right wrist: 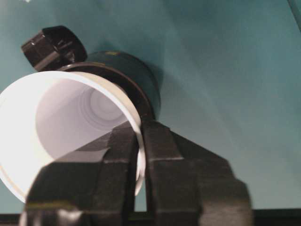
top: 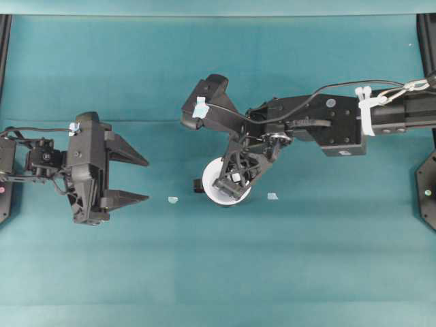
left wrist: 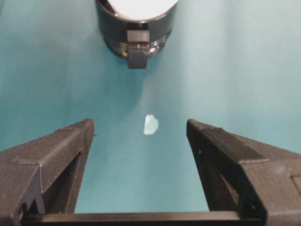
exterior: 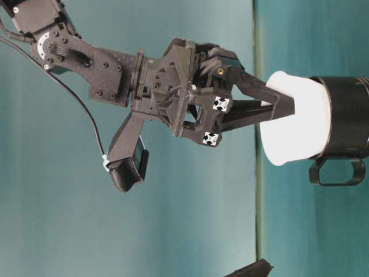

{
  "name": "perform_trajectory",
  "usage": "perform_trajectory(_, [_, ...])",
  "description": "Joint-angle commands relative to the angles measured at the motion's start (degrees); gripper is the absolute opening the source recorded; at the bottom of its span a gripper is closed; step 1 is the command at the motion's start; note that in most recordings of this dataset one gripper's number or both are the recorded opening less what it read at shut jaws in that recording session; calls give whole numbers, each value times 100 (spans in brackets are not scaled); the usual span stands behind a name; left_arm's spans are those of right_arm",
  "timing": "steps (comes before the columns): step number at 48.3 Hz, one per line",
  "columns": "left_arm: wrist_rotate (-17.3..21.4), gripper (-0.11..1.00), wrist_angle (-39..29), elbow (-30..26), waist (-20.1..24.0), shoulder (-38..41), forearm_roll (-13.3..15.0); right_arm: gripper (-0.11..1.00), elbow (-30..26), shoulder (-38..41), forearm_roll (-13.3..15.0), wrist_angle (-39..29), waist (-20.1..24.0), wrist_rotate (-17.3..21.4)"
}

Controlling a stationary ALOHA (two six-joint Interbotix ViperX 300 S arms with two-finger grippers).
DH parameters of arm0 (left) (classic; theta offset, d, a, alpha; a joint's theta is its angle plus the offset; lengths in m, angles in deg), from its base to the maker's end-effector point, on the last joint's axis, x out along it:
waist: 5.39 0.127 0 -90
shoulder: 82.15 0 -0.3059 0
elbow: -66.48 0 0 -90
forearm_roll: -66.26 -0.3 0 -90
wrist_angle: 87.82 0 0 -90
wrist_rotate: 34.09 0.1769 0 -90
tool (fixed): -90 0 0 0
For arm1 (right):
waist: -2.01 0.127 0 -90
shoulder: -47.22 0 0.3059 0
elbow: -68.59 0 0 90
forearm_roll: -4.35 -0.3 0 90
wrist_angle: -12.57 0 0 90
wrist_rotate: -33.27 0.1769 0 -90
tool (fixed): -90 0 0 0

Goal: Put the paper cup into the moved cup holder.

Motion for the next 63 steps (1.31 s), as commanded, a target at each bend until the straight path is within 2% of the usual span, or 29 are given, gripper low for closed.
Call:
perform_trajectory(1, [-9,81,44,-79,0,-18,-9,17,-18,-79,0,35,18,-18])
perform_trajectory(6, [-9,81,44,-79,0,-18,-9,31,-18,-79,-18,35,18,-9])
perform_trajectory(15, [-9,81,44,-79,-9,-18,-9,69,-18,-88,-18,44,18,-9])
perform_trajectory(20, [-9,81,44,-79,0,-18,-9,83,-18,-88,-9,88,26,-9])
perform_trajectory(33, [-9,81,44,-79,0,-18,-9,84,-9,-97,0,229,18,-18])
perform_trajectory(43, [-9,81,44,-70,0,-26,0,84,132,-272,123,396,18,-53])
perform_trajectory(63, [-9,81,44,-70,0,-18,-9,84,1187,-1274,193,1371,62,-53])
